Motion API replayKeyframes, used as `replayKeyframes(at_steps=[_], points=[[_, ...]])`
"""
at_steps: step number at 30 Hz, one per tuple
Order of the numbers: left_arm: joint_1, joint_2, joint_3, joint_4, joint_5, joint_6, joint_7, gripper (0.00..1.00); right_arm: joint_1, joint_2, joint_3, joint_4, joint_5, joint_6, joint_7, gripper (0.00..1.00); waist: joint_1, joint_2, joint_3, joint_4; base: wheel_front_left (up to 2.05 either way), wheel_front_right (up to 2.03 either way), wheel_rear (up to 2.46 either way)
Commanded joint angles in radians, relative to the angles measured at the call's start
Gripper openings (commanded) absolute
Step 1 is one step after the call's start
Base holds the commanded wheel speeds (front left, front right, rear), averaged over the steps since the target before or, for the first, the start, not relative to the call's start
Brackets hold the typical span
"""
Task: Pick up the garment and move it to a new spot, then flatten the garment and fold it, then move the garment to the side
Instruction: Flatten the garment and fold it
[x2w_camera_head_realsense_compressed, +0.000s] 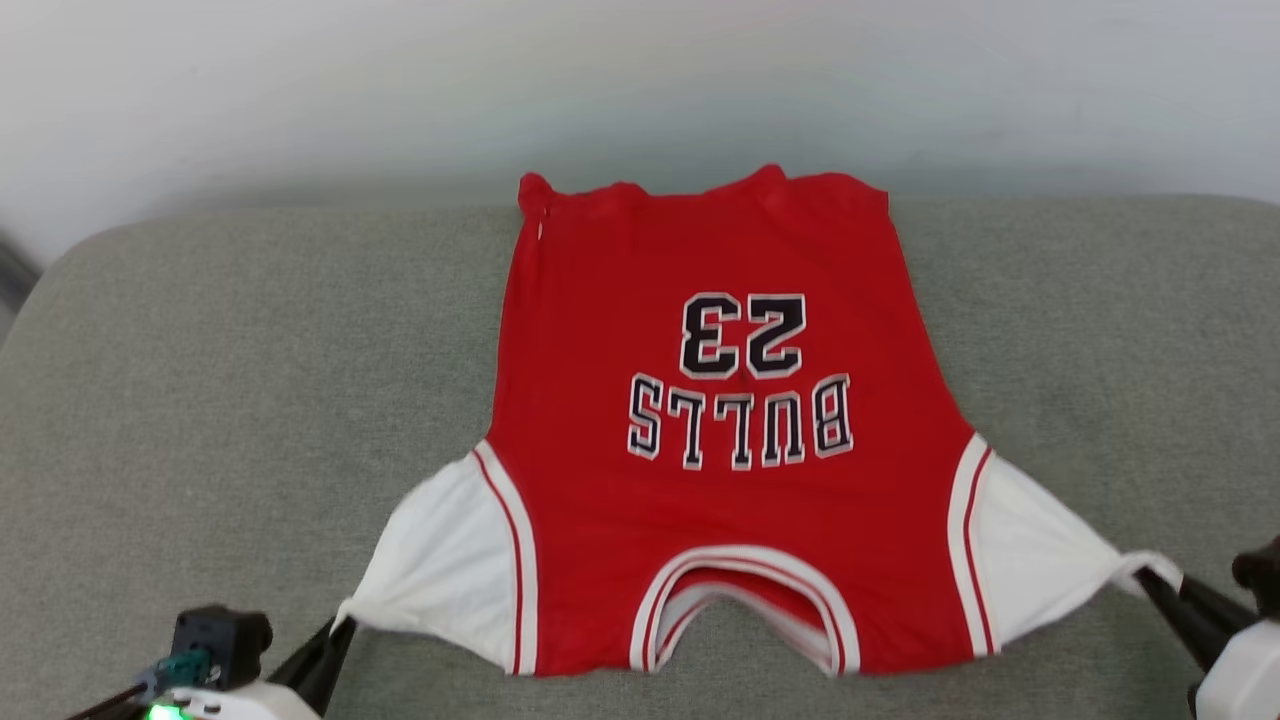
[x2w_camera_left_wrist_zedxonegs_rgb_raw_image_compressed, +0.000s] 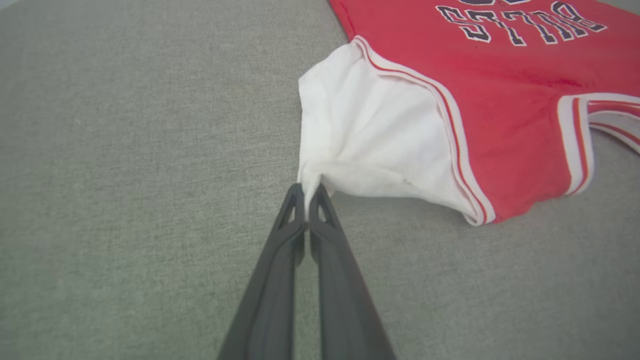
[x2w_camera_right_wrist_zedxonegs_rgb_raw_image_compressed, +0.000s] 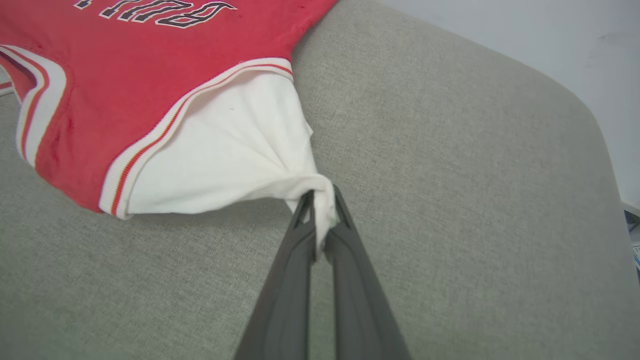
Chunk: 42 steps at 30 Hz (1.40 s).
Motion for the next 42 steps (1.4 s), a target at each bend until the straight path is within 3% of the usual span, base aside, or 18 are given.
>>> replayKeyframes(at_steps=[1, 8, 13, 14, 15, 20, 23, 31, 36, 42], points=[[0.035, 0.012, 0.002, -0.008, -0.008, 0.009, 0.005, 0.00, 0.038, -0.011, 0.003, -0.016, 0.012, -0.001, 0.009, 0.00, 0.0003, 0.0000, -0.020, -0.010, 0.00, 0.00, 0.00], [0.140, 0.068, 0.055, -0.026, -0.049, 0.055, -0.029, 0.00, 0.177, -0.052, -0.036, -0.078, 0.071, -0.001, 0.068, 0.00, 0.0003, 0.0000, -0.029, -0.014, 0.00, 0.00, 0.00], [0.176, 0.073, 0.059, -0.056, -0.075, 0.046, -0.029, 0.00, 0.265, -0.065, -0.047, -0.165, 0.177, -0.001, 0.128, 0.00, 0.0003, 0.0000, -0.022, -0.001, 0.00, 0.00, 0.00], [0.179, 0.075, 0.059, -0.066, -0.076, 0.048, -0.030, 0.00, 0.273, -0.073, -0.060, -0.177, 0.180, -0.001, 0.136, 0.36, 0.0003, 0.0000, -0.018, 0.001, 0.00, 0.00, 0.00], [0.181, 0.076, 0.057, -0.077, -0.075, 0.047, -0.028, 0.00, 0.279, -0.073, -0.076, -0.186, 0.187, -0.001, 0.146, 1.00, 0.0003, 0.0000, -0.012, 0.003, 0.00, 0.00, 0.00], [0.154, 0.073, 0.023, -0.141, -0.060, 0.032, 0.008, 0.00, 0.255, -0.041, -0.159, -0.231, 0.212, -0.001, 0.187, 1.00, 0.0003, 0.0000, 0.022, 0.030, 0.00, 0.00, 0.00], [0.139, 0.072, 0.020, -0.205, -0.054, 0.044, 0.029, 0.00, 0.207, -0.006, -0.235, -0.274, 0.251, -0.001, 0.271, 1.00, 0.0003, 0.0000, 0.048, 0.056, 0.00, 0.00, 0.00], [0.094, 0.116, -0.020, -0.427, -0.016, 0.062, 0.139, 0.00, -0.053, 0.091, -0.407, -0.344, 0.242, -0.001, 0.697, 1.00, 0.0003, 0.0000, 0.178, 0.161, 0.00, 0.00, 0.00], [0.046, 0.113, -0.051, -0.511, 0.023, 0.059, 0.191, 0.00, -0.282, 0.117, -0.456, -0.289, 0.137, -0.001, 0.964, 1.00, 0.0003, 0.0000, 0.277, 0.238, 0.00, 0.00, 0.00], [-0.023, 0.084, -0.100, -0.571, 0.069, 0.031, 0.232, 0.00, -0.564, 0.128, -0.502, -0.173, -0.008, -0.001, 1.209, 1.00, 0.0003, 0.0000, 0.387, 0.332, 0.00, 0.00, 0.00]])
